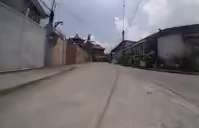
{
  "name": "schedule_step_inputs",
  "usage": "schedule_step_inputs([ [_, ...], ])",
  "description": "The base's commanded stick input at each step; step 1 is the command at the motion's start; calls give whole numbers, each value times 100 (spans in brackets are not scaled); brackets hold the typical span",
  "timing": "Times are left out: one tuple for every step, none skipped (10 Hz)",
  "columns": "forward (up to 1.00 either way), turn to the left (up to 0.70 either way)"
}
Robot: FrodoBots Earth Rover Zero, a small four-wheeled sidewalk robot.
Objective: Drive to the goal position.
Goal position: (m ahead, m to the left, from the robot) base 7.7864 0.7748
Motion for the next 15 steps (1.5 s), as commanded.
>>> schedule_step_inputs([
  [100,0],
  [100,-11],
  [100,-29],
  [100,-39],
  [100,-40],
  [100,-26],
  [100,0],
  [100,0],
  [100,0],
  [100,0],
  [100,0],
  [100,0],
  [100,0],
  [100,0],
  [100,0],
])
